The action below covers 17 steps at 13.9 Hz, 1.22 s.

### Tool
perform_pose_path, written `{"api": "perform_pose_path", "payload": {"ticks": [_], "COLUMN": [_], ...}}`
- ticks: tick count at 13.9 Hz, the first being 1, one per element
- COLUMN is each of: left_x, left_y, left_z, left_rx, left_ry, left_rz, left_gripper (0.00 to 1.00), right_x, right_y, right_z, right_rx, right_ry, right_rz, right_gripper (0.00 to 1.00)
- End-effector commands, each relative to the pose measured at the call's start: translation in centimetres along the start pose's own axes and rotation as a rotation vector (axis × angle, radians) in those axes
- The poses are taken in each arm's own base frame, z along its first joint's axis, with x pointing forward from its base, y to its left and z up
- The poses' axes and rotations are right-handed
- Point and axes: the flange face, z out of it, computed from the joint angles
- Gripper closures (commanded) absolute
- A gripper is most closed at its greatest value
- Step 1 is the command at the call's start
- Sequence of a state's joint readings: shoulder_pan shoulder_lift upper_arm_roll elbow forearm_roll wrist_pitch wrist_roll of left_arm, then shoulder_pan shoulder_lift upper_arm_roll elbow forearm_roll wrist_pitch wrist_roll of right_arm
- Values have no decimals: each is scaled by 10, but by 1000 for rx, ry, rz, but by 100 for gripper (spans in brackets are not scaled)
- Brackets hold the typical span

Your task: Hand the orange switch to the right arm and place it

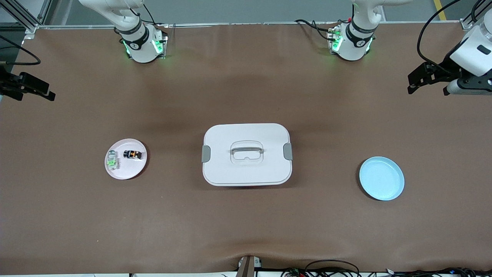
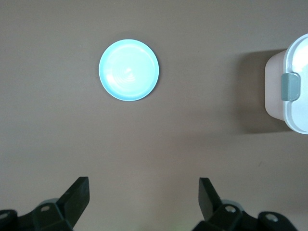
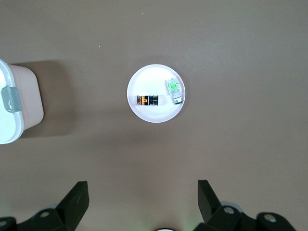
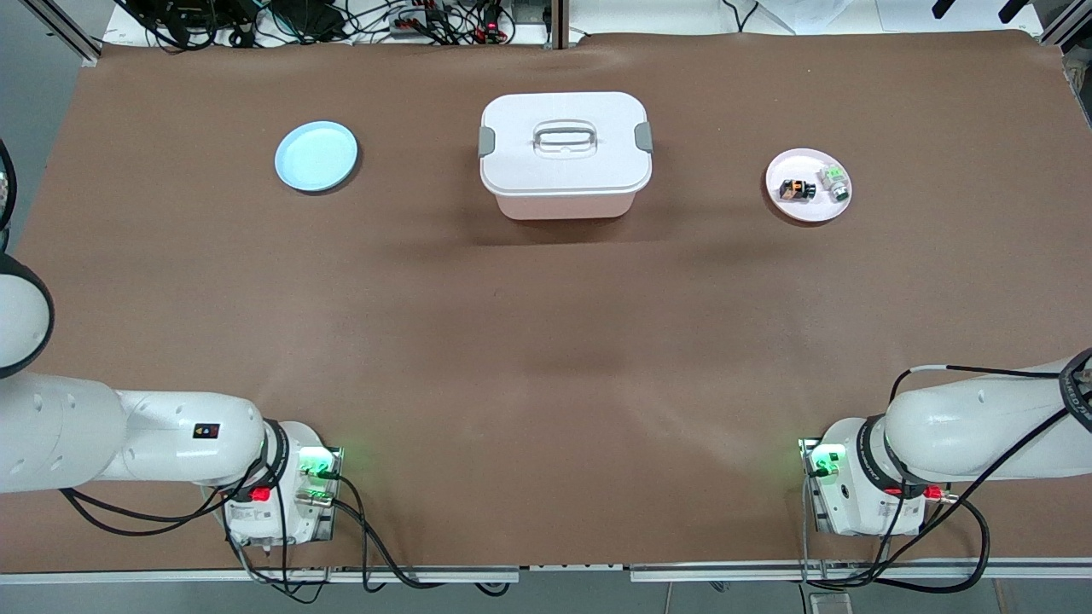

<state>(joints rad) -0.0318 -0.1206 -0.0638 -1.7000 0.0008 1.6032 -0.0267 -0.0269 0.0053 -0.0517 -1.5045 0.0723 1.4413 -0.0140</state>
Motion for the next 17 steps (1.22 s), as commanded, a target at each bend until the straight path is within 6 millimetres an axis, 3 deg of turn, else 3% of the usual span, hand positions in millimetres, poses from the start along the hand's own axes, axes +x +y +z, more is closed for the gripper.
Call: {"api": "perform_pose_path", "payload": {"ticks": [1,17], "left_x": [2,8], "left_y": [3,2], "left_z": [-4,-3], "left_rx": [-6,-15], "left_ry": [1,0], "left_rz": [-9,6], "left_gripper": [0,0], "right_x": [-10,-17], "right_y": [-2,1], "right_z": [1,7], "right_rx": [-5,-3], "right_ry": [8,2], "right_rz": [12,14], "right_gripper": [0,0]}}
